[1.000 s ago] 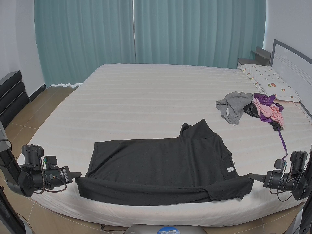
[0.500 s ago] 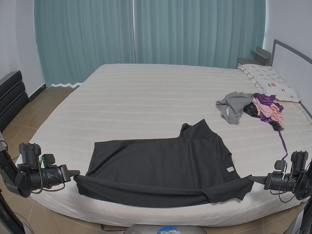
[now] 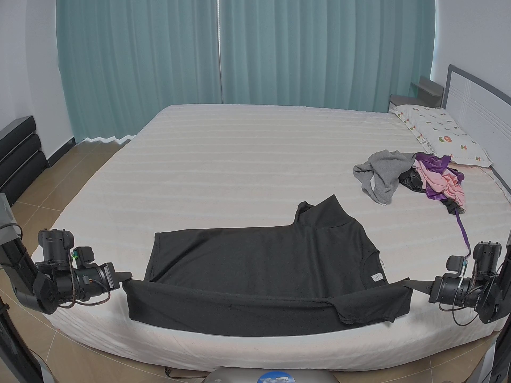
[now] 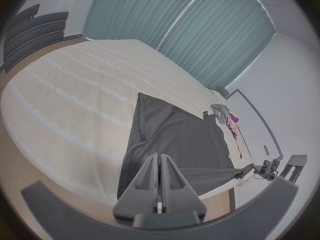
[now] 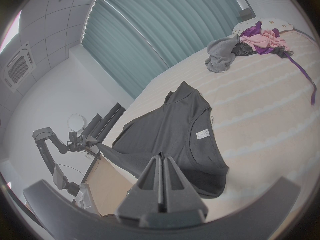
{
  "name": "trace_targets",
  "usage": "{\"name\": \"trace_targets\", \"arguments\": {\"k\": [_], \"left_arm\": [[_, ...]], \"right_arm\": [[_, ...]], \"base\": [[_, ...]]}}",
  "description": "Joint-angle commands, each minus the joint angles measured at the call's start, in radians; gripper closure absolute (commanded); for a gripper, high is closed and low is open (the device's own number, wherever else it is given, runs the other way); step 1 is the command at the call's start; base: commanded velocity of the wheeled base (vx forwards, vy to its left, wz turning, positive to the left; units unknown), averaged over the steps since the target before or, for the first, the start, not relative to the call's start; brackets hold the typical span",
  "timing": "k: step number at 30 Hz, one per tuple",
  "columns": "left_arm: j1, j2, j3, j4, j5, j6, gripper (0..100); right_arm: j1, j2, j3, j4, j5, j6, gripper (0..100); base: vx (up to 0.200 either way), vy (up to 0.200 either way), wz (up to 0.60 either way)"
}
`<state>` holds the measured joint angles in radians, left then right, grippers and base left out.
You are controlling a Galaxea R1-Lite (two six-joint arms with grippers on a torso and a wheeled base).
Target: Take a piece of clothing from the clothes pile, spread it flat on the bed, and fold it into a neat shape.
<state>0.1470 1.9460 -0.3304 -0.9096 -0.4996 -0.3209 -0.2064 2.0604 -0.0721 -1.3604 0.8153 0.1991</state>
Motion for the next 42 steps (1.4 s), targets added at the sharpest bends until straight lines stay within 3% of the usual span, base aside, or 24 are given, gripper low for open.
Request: {"name": "trace_targets", "arguments": {"k": [1, 14, 21, 31, 32, 33, 42], "left_arm": [[-0.003, 0.091, -0.048, -0.003, 0.003, -0.004, 100], [-0.020, 0.220, -0.153, -0.006, 0.006, -0.006, 100], [-0.035, 0.294, -0.210, -0.006, 0.076, -0.006, 100], [-0.058, 0.332, -0.226, -0.009, 0.082, -0.040, 100], [-0.061, 0.334, -0.229, -0.009, 0.082, -0.058, 100], [-0.061, 0.334, -0.229, -0.011, 0.082, -0.063, 0], [-0.057, 0.323, -0.229, -0.012, 0.082, -0.086, 0]], "right_arm": [[0.024, 0.075, -0.055, 0.000, -0.010, 0.006, 100], [0.067, 0.204, -0.189, 0.011, -0.044, 0.029, 100], [0.074, 0.248, -0.242, 0.017, -0.045, 0.031, 100], [0.076, 0.297, -0.276, 0.017, -0.045, 0.029, 100], [0.076, 0.308, -0.279, 0.017, -0.044, 0.029, 0], [0.076, 0.313, -0.281, 0.015, -0.044, 0.029, 0], [0.079, 0.302, -0.282, -0.017, -0.031, 0.072, 0]], "base": [[0.000, 0.000, 0.00], [0.000, 0.000, 0.00], [0.000, 0.000, 0.00], [0.000, 0.000, 0.00], [0.000, 0.000, 0.00], [0.000, 0.000, 0.00], [0.000, 0.000, 0.00]]}}
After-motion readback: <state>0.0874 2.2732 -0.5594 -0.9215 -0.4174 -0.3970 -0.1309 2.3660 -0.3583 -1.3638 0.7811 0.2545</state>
